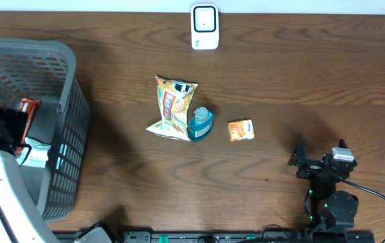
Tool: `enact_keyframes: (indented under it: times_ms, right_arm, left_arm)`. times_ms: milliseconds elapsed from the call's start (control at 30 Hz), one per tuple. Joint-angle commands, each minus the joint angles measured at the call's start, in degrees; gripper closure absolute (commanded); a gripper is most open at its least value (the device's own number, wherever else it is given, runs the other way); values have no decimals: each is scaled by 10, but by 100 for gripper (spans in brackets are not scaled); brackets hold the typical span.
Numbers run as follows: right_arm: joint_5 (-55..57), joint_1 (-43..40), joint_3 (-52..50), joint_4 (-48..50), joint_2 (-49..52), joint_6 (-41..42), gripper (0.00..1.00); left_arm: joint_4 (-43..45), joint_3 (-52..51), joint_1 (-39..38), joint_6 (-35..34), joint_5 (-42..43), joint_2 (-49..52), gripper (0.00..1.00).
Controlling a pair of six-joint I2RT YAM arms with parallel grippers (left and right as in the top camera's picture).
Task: Scan the item barcode
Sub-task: 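Move the left gripper back into the basket over the mint-green pack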
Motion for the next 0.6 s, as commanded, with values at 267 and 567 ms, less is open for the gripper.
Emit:
enact_keyframes:
  times_ms: [267,567]
  right_arm:
    - [5,3,0,-2,-1,-7,1]
    - [4,3,0,-2,-1,-7,1]
  left_arm:
    - [100,-170,45,-15,93,9,10]
    - [176,-247,45,-15,93,9,10]
